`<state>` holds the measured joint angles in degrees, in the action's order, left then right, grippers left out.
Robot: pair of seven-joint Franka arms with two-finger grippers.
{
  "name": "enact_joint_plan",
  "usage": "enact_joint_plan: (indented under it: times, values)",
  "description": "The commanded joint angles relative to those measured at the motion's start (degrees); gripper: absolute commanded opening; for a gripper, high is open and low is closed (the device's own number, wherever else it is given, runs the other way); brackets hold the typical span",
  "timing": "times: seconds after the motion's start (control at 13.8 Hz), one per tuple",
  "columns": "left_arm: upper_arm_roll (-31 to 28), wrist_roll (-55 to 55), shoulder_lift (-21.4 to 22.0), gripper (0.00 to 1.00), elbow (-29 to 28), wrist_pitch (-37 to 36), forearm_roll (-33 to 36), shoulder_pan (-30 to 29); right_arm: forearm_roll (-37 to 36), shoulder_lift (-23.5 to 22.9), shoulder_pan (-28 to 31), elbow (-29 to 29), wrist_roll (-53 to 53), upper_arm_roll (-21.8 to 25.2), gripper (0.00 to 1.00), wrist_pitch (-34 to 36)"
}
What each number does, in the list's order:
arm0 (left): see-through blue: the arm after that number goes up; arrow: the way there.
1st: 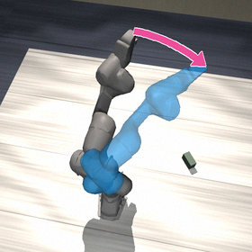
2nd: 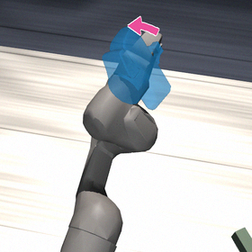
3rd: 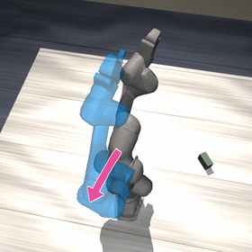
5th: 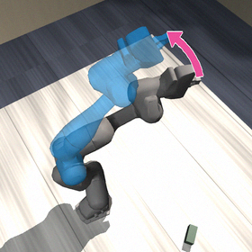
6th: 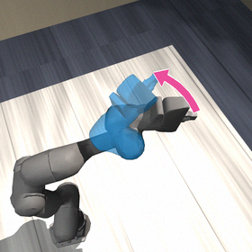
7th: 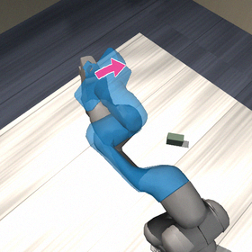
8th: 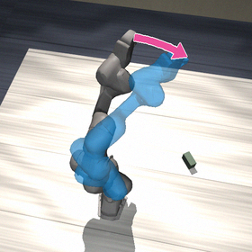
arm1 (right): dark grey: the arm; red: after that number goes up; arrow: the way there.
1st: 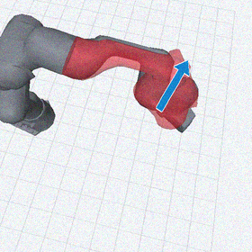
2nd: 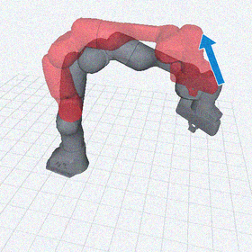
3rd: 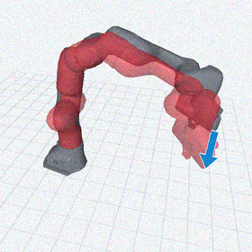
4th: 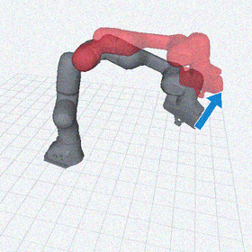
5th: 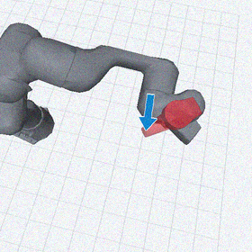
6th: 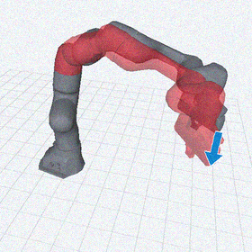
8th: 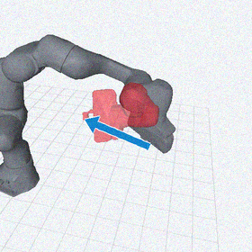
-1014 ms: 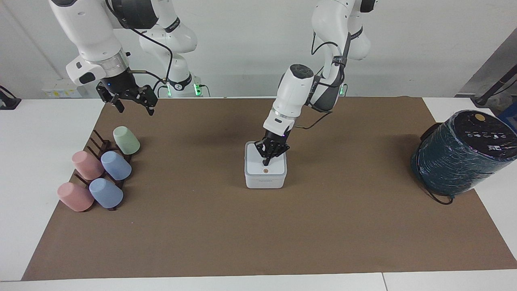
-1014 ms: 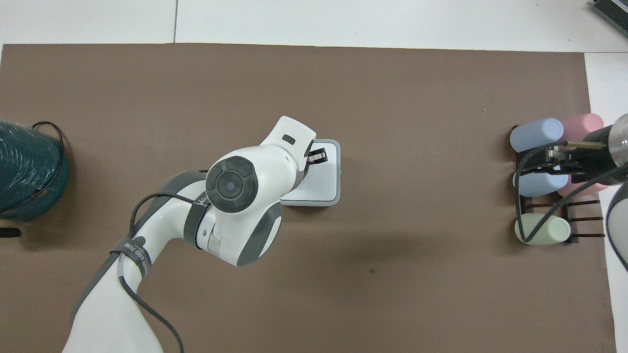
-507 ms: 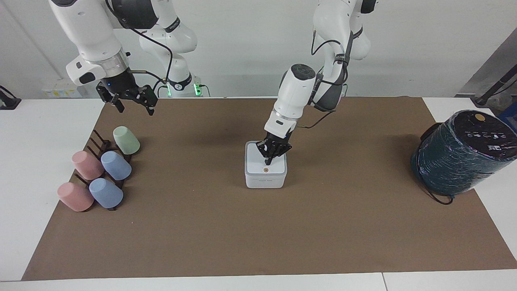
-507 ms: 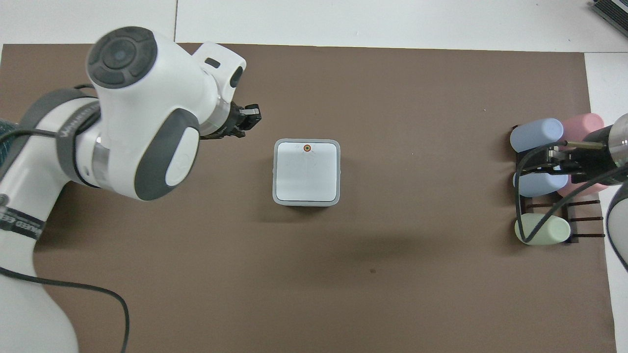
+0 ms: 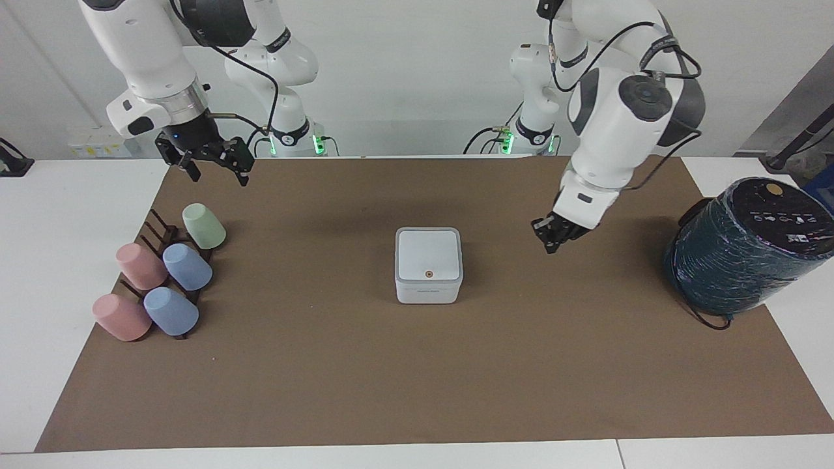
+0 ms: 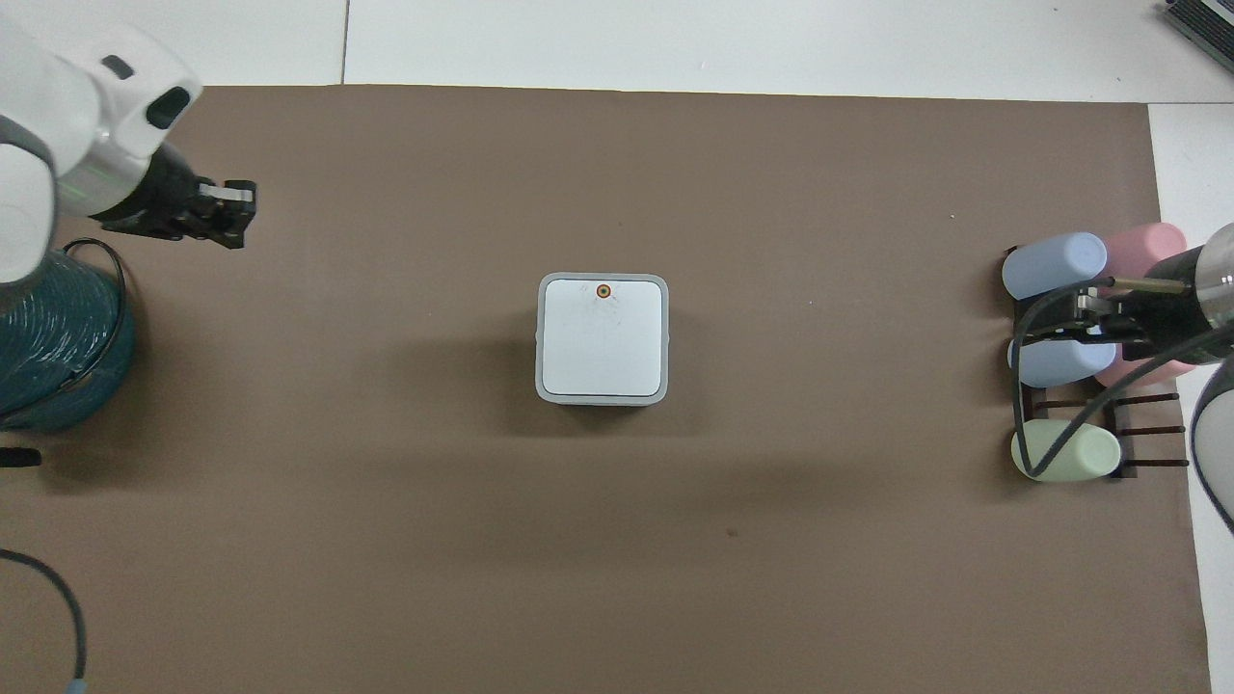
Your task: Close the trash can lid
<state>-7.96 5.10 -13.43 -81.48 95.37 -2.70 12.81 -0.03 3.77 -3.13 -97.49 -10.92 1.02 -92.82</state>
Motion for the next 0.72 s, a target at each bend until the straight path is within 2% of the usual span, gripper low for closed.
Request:
enact_joint_plan:
  times: [0.0,0.07,0.14,0.22,0.29,0.36,0.43,0.65]
  values:
    - [0.84,-8.24,4.36,0.00,-0.61,-5.70,2.62,-4.97,1.43,0.63,0.49,-0.95,0.28,-0.23,1.00,-0.78]
    - [0.93,-9.22,5.77,0.01,-1.05,-7.46,2.70,-6.56,1.35,0.63,0.49,-0.95,0.28,-0.23,1.00,-0.78]
    - [0.93,-9.23,6.83,0.11,-1.66,-8.08,2.70,-7.36,1.43,0.63,0.49,-0.95,0.28,-0.23,1.00,-0.78]
    - [0.93,-8.88,7.45,0.26,-1.93,-8.26,2.62,-7.80,1.35,0.63,0.49,-0.95,0.28,-0.23,1.00,-0.78]
    - [0.50,-8.79,7.63,0.47,-2.02,-8.18,2.96,-7.98,1.34,0.63,0.58,-0.95,0.28,-0.23,1.00,-0.78]
    - [0.23,-8.88,7.71,0.82,-1.76,-7.66,4.10,-7.98,1.43,0.63,0.49,-0.95,0.28,-0.23,1.00,-0.78]
    - [0.23,-9.14,7.98,1.00,-1.75,-7.13,4.89,-7.98,1.43,0.63,0.58,-0.95,0.28,-0.23,1.00,-0.78]
    - [0.32,-9.23,7.89,1.00,-1.84,-4.59,5.60,-7.02,1.35,0.63,0.49,-0.95,0.28,-0.23,1.00,-0.78]
